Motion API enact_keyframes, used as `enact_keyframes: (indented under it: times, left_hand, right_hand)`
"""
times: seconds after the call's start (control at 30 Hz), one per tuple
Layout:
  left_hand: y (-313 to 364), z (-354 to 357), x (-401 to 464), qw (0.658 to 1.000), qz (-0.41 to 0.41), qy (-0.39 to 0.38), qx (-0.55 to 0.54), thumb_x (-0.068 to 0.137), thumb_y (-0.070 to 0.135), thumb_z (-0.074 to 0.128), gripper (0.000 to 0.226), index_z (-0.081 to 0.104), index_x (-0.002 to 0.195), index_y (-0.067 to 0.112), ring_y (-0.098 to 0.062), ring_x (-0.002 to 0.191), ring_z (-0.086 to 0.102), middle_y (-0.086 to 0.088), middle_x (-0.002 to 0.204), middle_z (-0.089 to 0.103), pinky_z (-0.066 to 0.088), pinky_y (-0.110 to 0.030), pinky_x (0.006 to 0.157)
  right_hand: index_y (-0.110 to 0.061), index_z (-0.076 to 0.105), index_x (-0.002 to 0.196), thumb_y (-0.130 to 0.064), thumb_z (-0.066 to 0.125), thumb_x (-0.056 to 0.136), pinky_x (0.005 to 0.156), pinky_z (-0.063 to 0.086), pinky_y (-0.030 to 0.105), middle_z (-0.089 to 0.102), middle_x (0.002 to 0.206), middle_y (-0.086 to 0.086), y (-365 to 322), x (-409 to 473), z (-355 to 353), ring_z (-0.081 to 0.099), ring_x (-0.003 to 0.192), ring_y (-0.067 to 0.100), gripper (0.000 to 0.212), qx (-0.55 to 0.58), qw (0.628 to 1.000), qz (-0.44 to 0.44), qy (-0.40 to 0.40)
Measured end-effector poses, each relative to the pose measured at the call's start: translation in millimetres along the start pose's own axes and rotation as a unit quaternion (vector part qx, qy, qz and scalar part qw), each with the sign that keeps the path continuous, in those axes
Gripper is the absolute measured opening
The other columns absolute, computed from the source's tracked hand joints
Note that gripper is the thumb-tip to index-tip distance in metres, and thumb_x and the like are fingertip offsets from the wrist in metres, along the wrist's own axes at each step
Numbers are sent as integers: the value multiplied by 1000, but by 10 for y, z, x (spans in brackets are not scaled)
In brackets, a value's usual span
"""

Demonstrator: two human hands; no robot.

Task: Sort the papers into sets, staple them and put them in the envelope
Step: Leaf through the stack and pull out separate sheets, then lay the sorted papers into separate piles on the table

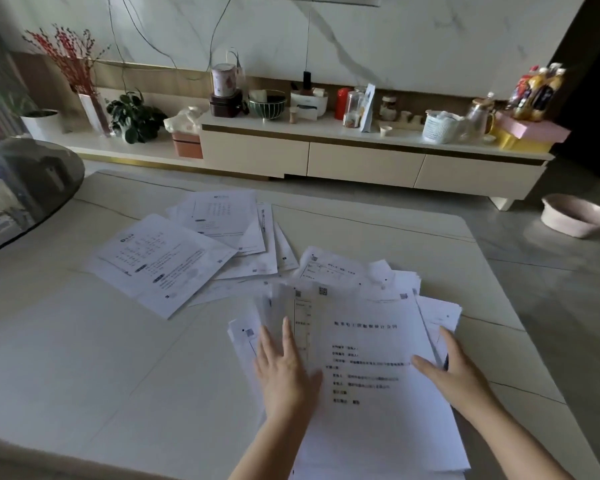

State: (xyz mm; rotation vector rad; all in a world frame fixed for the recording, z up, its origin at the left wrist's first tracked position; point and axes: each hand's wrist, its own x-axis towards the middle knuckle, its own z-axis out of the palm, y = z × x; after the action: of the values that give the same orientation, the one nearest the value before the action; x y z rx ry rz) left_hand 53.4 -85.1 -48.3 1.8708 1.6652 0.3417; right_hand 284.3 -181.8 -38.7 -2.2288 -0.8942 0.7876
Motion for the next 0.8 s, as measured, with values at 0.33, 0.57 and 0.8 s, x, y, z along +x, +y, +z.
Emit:
enact_keyframes:
  times: [0.33, 0.57, 0.8]
  left_hand:
    - [-253, -94, 30, 995, -52, 0, 89, 95, 46, 39, 82, -13, 151, 14, -23, 147, -11, -4, 161, -6, -4, -44, 119]
    - [-131, -166, 289, 992, 48, -58, 101, 89, 30, 47, 90, -20, 149, 22, -17, 147, -10, -2, 161, -7, -10, -39, 119]
    - [-126, -155, 615, 997, 80, 13, 12, 83, 5, 41, 86, -10, 152, 21, -21, 145, 16, -4, 160, 13, 15, -35, 119]
  right_hand:
    - [-26, 27, 143, -59, 63, 66, 92, 46, 42, 54, 121, 4, -39, 168, -19, 53, 113, 30, 91, -84, 993, 86, 15]
    - [-25, -4, 152, -45, 60, 89, 111, 27, 36, 13, 159, 0, -183, 390, -12, 20, 144, 20, 93, -176, 984, -11, -34]
    - [-31, 4, 153, -56, 56, 87, 115, 20, 38, -12, 160, 9, -91, 383, 44, 3, 148, 26, 88, -253, 961, -92, 59]
